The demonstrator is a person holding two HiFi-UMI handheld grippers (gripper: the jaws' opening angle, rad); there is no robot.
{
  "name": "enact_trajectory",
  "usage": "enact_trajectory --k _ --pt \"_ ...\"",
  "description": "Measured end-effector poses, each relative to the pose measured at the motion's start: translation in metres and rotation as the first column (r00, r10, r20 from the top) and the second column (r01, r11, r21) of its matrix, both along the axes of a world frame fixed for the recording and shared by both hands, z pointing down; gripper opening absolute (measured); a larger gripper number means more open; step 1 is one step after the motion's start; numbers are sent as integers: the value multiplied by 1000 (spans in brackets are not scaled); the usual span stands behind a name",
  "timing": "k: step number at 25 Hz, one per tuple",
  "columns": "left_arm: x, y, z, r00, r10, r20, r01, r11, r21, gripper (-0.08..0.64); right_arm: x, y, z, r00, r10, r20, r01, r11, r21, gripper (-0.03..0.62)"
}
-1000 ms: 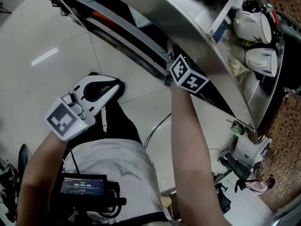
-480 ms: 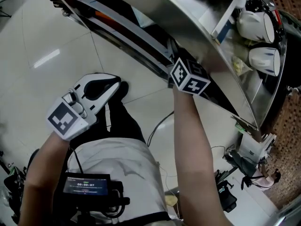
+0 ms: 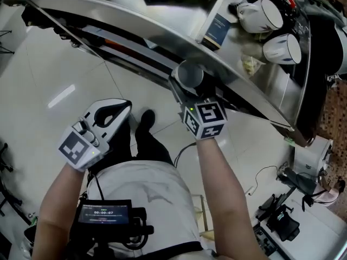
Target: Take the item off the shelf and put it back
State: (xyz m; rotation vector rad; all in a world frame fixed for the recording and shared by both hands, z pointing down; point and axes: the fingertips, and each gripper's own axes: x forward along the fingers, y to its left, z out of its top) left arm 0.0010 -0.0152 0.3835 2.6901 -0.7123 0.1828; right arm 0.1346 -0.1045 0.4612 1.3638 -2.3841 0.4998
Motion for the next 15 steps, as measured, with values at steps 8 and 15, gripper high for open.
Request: enact_trajectory --k 8,15 --pt "-32 -5 -30 999 -43 28 41 997 64 0 -69 33 -46 985 -164 53 160 985 68 291" --pt "-65 -9 -58 996 -84 29 80 990 115 0 -113 53 -98 952 -286 106 274 955 109 291"
